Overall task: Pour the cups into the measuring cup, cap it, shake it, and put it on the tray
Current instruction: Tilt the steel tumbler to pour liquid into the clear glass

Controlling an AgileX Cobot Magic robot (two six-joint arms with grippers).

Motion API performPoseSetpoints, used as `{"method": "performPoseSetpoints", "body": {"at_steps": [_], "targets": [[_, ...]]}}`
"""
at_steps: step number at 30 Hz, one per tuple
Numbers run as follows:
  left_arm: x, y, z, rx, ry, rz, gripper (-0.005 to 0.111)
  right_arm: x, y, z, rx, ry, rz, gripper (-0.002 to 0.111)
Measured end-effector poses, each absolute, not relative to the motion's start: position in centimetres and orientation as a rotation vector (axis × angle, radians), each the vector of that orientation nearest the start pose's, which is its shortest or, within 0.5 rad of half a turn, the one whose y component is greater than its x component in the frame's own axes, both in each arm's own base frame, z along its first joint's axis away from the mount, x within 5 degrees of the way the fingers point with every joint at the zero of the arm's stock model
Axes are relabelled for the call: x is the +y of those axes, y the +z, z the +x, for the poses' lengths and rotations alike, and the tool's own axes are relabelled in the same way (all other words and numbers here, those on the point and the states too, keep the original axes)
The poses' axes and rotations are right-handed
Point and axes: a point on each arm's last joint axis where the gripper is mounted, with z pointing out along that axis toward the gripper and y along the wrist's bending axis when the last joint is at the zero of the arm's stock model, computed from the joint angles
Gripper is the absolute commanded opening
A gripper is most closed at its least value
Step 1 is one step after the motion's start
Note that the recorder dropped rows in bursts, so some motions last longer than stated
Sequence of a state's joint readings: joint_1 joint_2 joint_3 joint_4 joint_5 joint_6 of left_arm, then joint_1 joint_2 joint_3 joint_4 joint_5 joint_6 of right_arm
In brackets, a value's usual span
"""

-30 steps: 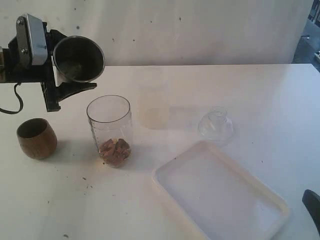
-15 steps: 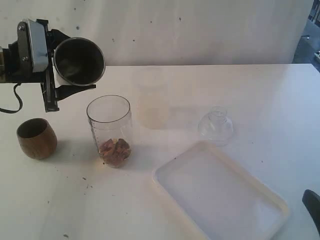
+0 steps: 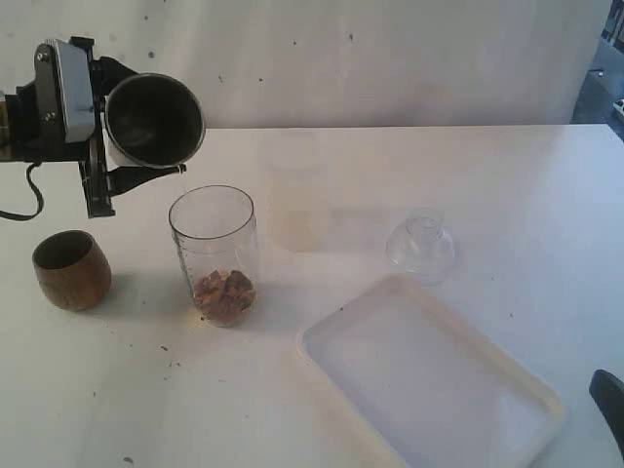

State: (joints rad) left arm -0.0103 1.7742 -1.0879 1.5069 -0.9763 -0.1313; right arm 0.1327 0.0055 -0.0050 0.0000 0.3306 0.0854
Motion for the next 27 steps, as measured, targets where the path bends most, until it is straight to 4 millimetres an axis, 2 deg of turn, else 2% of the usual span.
{"method": "performPoseSetpoints", "body": {"at_steps": [11,27], "targets": [[-7.9,23.2,36.5,1.087,-0.145,1.461,0.000,0.7,18.5,5.4,1.817,0.155,-0.043,0.069],[-8.0,23.6,36.5,0.948,-0.049,1.503,0.000,0.7,18.5,5.4,1.817,0.155,-0.043,0.069]]}}
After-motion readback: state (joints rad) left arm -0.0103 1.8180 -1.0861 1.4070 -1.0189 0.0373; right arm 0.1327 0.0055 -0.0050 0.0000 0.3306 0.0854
